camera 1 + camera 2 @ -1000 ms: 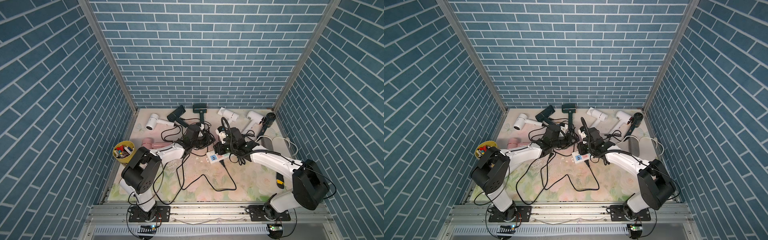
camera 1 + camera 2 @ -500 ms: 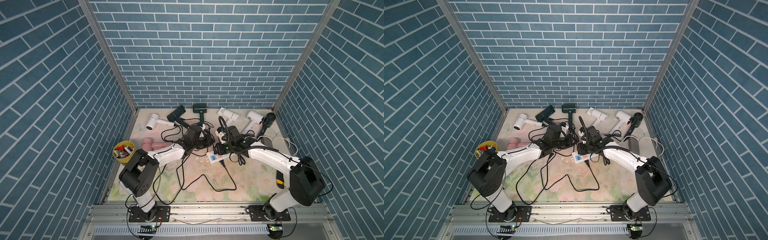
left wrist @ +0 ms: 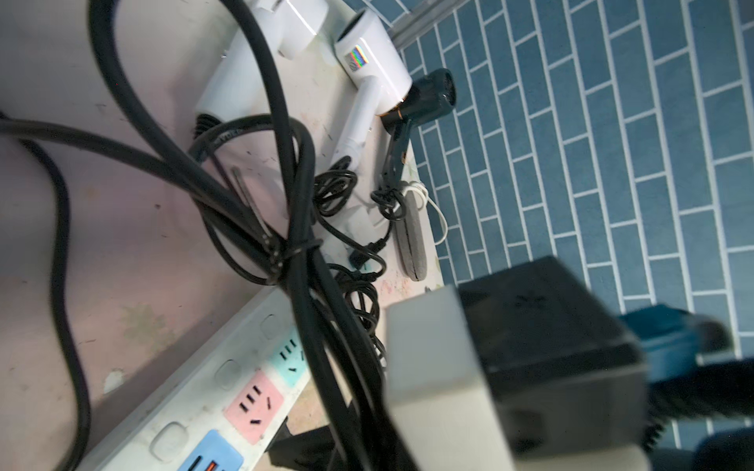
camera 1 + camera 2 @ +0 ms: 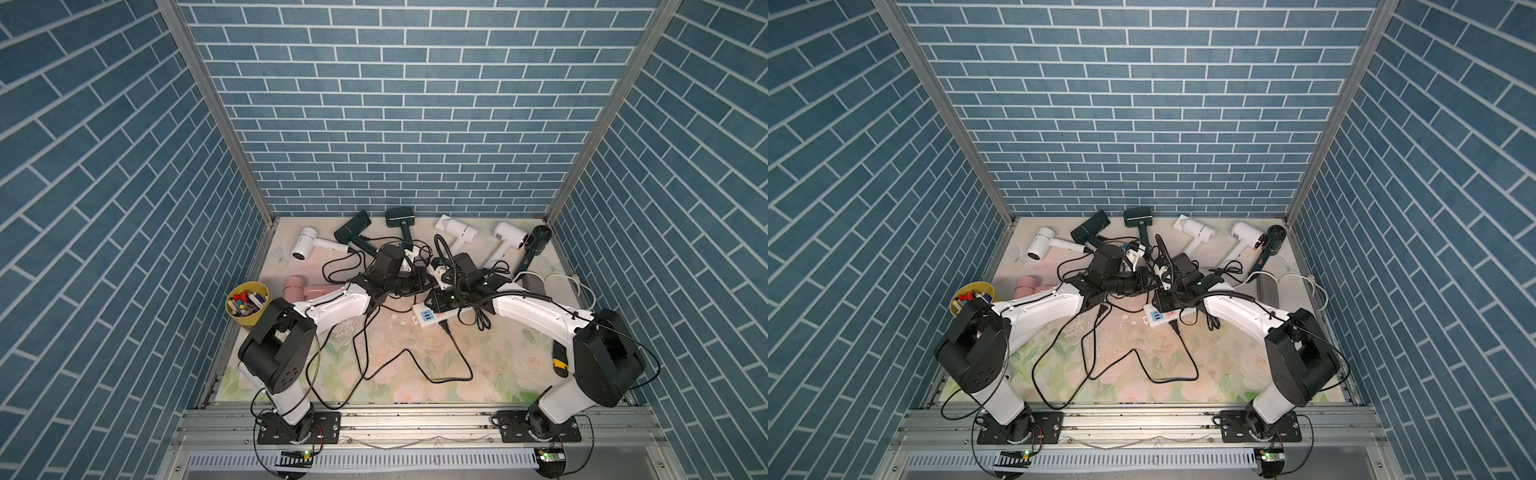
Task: Charge the blow dryers
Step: Pick up the plug from the center of the board.
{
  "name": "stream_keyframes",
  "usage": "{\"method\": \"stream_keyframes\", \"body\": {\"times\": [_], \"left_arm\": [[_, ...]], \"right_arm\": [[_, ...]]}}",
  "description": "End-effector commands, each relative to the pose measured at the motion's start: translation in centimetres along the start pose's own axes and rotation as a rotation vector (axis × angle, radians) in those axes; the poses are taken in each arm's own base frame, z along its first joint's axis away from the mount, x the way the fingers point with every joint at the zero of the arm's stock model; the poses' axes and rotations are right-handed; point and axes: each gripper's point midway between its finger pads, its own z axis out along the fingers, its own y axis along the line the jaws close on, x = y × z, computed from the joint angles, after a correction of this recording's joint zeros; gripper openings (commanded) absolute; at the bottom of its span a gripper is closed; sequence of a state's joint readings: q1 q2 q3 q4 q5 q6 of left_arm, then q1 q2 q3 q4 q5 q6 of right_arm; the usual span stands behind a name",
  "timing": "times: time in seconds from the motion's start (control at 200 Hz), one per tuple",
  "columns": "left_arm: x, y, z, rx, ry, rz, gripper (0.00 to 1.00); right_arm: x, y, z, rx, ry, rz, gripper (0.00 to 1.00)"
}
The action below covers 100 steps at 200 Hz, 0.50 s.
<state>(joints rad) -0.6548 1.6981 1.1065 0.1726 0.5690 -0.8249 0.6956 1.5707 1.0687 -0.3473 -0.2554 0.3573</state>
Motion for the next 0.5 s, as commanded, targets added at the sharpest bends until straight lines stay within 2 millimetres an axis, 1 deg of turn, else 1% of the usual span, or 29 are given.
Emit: {"method": "stream_keyframes", "body": {"times": [0.0, 0.08, 0.225, 0.28, 0.38, 0.415, 0.43, 0.47, 0.495], "left_arm": [[0.8, -1.9, -0.1, 0.065, 0.085, 0.095, 0.00], [1.1, -2.1, -0.1, 0.079, 0.122, 0.115, 0.00], [1.5, -2.3, -0.1, 0.093, 0.170, 0.160, 0.00], [1.7, -2.6, 0.0, 0.106, 0.184, 0.173, 0.00], [1.8, -2.8, -0.1, 0.127, 0.202, 0.188, 0.00], [1.8, -2.9, -0.1, 0.133, 0.206, 0.192, 0.00], [1.8, -3.0, -0.1, 0.137, 0.208, 0.194, 0.00], [1.9, -3.1, -0.1, 0.146, 0.215, 0.198, 0.00], [2.0, -3.2, -0.1, 0.151, 0.220, 0.199, 0.00]], "right_arm": [[-0.6, 1.2, -1.7, -0.030, -0.006, -0.068, 0.32], [-0.5, 1.5, -2.4, -0.045, 0.003, -0.076, 0.36], [-0.2, 2.1, -3.6, -0.095, 0.019, -0.059, 0.47], [-0.1, 2.5, -4.1, -0.118, 0.027, -0.053, 0.54], [0.1, 2.6, -4.8, -0.145, 0.036, -0.042, 0.64], [0.1, 2.7, -5.0, -0.158, 0.040, -0.037, 0.69], [0.1, 2.7, -5.1, -0.161, 0.042, -0.035, 0.75], [0.3, 2.5, -5.3, -0.166, 0.051, -0.024, 0.88], [0.3, 2.4, -5.4, -0.169, 0.053, -0.019, 0.91]]}}
